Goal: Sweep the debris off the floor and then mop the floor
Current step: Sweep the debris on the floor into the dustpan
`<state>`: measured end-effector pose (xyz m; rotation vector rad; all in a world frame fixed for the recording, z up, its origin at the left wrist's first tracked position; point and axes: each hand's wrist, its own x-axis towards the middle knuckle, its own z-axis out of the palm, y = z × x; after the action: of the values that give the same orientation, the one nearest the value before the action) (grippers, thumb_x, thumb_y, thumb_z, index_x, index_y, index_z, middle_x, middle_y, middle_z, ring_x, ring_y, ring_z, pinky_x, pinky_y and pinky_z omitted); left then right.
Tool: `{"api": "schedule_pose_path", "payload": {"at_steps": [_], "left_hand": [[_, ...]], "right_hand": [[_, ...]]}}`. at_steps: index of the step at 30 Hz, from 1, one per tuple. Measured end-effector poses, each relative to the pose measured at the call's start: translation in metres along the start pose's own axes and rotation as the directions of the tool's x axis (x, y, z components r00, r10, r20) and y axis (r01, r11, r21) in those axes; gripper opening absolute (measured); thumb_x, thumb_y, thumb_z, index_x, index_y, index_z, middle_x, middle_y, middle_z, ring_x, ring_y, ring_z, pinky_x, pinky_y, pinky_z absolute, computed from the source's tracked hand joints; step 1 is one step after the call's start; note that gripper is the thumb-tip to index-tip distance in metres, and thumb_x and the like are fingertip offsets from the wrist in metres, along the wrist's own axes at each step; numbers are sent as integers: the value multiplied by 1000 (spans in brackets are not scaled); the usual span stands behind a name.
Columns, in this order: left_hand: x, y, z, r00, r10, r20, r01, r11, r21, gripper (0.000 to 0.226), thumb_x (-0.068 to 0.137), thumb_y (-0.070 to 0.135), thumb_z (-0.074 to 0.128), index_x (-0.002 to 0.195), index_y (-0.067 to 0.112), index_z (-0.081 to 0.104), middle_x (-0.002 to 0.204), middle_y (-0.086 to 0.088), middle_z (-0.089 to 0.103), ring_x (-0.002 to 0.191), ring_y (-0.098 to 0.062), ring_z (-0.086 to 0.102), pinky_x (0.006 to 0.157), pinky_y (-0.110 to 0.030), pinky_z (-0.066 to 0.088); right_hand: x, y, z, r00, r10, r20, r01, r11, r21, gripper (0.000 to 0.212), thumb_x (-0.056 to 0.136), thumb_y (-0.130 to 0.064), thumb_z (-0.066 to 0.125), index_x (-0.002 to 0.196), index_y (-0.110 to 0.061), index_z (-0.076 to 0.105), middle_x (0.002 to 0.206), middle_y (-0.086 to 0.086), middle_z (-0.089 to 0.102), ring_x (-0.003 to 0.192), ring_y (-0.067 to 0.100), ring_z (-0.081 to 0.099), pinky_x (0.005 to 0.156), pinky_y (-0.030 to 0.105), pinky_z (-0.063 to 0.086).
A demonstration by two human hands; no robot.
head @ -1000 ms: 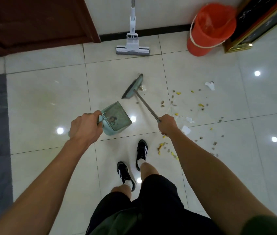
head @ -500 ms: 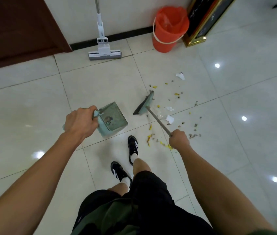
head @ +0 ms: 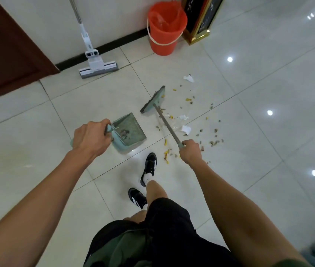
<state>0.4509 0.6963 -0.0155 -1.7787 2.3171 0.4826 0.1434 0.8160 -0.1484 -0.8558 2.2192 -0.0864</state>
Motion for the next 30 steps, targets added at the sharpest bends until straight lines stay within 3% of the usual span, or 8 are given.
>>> {"api": "schedule_pose_path", "payload": {"at_steps": [5, 10, 14, 18, 21, 23, 30], "left_hand": [[34, 3, -6, 1000, 23, -8, -23, 999, 36, 8, 96, 28, 56, 101, 26, 62, 79, -4, 63, 72, -33, 57, 65, -36, 44], [84, 15, -10, 999, 46, 9, -46, 996, 78, 9, 95, 29, 57, 102, 27, 61, 85, -6, 69, 79, -35, 63, 69, -38, 50], [120, 22, -17, 999, 28, 38, -32, 994, 104, 10, 94, 27, 58, 103, 28, 62, 84, -6, 68, 76, -35, 63, 69, -38, 51], [154, 28, -25, 998, 41, 45, -46, 993, 112, 13, 93, 25, 58, 105, 29, 62, 85, -8, 68, 77, -36, 63, 67, -37, 50], [178, 37, -31, 996, 72, 51, -78, 989, 124, 15, 92, 24, 57, 105, 30, 63, 88, -9, 69, 78, -37, 63, 65, -35, 45], [192, 43, -33, 992, 101, 70, -109, 985, 134, 16, 92, 24, 55, 105, 31, 62, 89, -8, 69, 78, -36, 62, 65, -35, 47], [235, 63, -48, 970, 220, 105, -233, 962, 143, 20, 89, 20, 54, 105, 26, 63, 92, -11, 68, 82, -37, 63, 71, -41, 53]], "right_hand": [[40, -32, 1, 1000, 12, 21, -16, 985, 174, 25, 96, -21, 53, 110, -4, 66, 89, 12, 66, 73, 34, 69, 64, 47, 62], [86, -59, -5, 998, 31, 60, -46, 960, 277, 23, 93, -15, 52, 106, -2, 67, 86, 13, 68, 69, 34, 71, 51, 38, 59], [117, -72, -17, 994, 49, 103, -75, 961, 268, 27, 91, -9, 51, 112, -8, 69, 87, 12, 69, 69, 29, 70, 51, 30, 56], [137, -71, -33, 990, 82, 119, -108, 966, 236, 33, 89, -7, 50, 115, -10, 69, 88, 12, 69, 73, 31, 71, 60, 37, 61], [131, -55, -41, 981, 138, 138, -168, 955, 242, 28, 92, -8, 51, 110, -7, 71, 85, 12, 69, 67, 31, 72, 58, 43, 63], [119, -40, -44, 975, 178, 133, -207, 948, 243, 30, 92, -8, 49, 109, -7, 73, 84, 14, 71, 65, 31, 69, 56, 39, 60], [83, -29, -46, 943, 308, 124, -329, 915, 233, 39, 93, -6, 47, 124, -14, 69, 84, 7, 66, 76, 30, 70, 62, 37, 60]]}}
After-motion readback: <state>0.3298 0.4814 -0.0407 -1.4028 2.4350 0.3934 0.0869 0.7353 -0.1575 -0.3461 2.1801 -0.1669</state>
